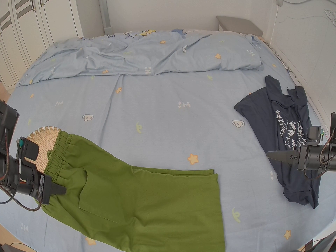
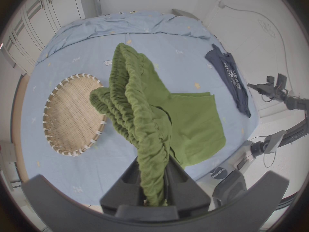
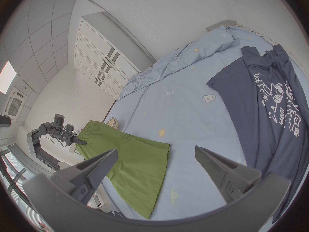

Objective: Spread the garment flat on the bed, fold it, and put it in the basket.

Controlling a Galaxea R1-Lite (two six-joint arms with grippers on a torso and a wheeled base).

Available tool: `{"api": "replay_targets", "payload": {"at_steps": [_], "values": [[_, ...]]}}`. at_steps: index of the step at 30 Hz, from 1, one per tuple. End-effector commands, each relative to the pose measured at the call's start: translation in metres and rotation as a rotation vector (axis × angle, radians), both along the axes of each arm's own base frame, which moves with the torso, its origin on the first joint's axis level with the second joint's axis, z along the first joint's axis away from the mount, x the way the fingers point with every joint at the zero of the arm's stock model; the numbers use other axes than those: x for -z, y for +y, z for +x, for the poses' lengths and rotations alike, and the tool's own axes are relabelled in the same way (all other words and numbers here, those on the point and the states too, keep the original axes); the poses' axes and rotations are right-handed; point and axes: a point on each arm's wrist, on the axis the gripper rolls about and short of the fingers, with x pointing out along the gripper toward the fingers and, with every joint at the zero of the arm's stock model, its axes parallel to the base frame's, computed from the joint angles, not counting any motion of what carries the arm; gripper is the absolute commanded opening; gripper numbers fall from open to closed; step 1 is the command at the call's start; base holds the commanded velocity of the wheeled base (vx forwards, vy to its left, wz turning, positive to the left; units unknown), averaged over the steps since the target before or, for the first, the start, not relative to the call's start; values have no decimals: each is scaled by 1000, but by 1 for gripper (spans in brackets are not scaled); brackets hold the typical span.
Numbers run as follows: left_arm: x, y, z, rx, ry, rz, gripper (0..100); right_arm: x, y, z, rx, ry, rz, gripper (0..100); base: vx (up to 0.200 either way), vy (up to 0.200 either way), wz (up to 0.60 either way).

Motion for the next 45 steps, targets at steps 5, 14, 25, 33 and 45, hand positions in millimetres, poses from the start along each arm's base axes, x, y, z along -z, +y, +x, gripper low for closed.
{"api": "replay_targets", "payload": {"at_steps": [5,14,25,33,45], "values": [[-9,-30,-7,116,2,-62,0,1,1,-1,-4,4,-1,100,0,0,0],[-9,-72,-13,285,13,-108,0,3,2,-1,-13,8,-4,100,0,0,0],[-1,-125,0,437,1,-121,0,4,3,-2,-15,14,-6,100,0,0,0],[11,-163,-1,537,35,-93,0,4,3,-2,-18,13,-6,100,0,0,0],[30,-194,6,604,23,-91,0,3,3,-2,-16,11,-5,100,0,0,0]]}}
